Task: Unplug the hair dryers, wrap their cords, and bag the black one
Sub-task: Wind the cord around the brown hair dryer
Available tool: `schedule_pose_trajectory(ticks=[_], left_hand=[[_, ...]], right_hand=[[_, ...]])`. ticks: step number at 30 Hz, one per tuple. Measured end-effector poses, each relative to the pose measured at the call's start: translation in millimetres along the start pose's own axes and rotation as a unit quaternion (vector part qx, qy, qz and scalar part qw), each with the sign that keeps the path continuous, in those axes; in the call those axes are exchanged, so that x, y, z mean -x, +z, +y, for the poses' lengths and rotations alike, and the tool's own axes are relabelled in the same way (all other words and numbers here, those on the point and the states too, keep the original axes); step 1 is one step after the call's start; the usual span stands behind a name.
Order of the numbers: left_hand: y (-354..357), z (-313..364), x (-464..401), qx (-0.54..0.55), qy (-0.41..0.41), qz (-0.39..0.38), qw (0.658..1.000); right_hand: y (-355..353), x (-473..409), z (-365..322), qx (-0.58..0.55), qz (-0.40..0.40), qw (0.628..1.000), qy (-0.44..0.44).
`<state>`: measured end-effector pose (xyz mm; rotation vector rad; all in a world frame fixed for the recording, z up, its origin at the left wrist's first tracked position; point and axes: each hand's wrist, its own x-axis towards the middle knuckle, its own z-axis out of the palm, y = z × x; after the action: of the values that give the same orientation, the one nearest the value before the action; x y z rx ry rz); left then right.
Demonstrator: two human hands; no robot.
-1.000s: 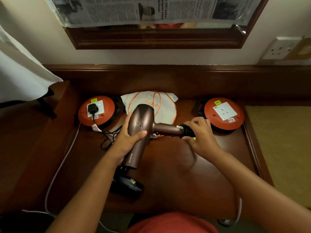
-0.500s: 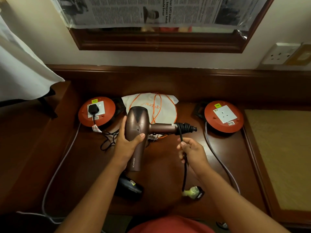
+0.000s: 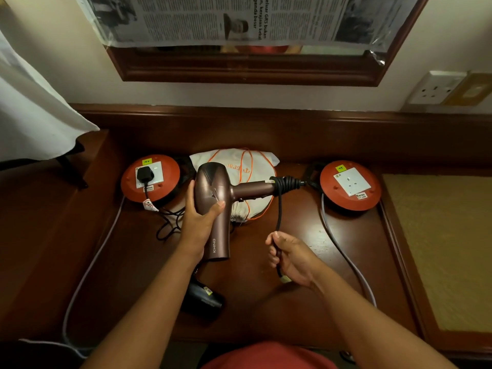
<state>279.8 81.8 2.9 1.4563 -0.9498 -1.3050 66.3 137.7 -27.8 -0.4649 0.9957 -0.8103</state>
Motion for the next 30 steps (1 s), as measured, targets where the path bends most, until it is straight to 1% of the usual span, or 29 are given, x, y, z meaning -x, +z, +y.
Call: schedule_pose_trajectory(ticks=[3,6,10,15,17,21,23,24,27,30], left_hand=[[2,0,-2,0.016,-0.019,-0.006,1.000],[6,7,-2,0.026,-0.040,-0.026,0.999],[4,22,-6,0.056,-0.074,-0.055,0.994],[-9,46,-8,0.067,-0.101,-0.143,0.982],[-14,56,-7,0.056,-0.100,-0.169,0.979],[-26,68,-10,0.036,-0.093,-0.206,0.973],[-31,72,-10,-0.005,-0.083,-0.227,0.970],[-32,73,-10,-0.027,-0.077,-0.231,0.969],[-30,75,-11,-0.067,-0.053,-0.237,0.968],[-26,74,-11,-0.094,-0.025,-0.241,0.966]], right_hand=[[1,0,-2,0.072,0.004,0.997,0.005],[1,-1,-4,0.111,0.007,0.994,0.008],[-2,-8,-12,0.107,0.028,0.994,-0.013],[-9,-17,-43,0.131,0.072,0.987,-0.064],[-15,-20,-63,0.183,0.066,0.978,-0.078],[-32,-14,-100,0.281,0.056,0.957,-0.031],[-33,-9,-117,0.349,0.030,0.935,-0.052],[-29,-9,-125,0.389,0.030,0.919,-0.060],[-13,-13,-146,0.491,0.064,0.867,-0.057],[-6,-15,-158,0.577,0.073,0.811,-0.069]])
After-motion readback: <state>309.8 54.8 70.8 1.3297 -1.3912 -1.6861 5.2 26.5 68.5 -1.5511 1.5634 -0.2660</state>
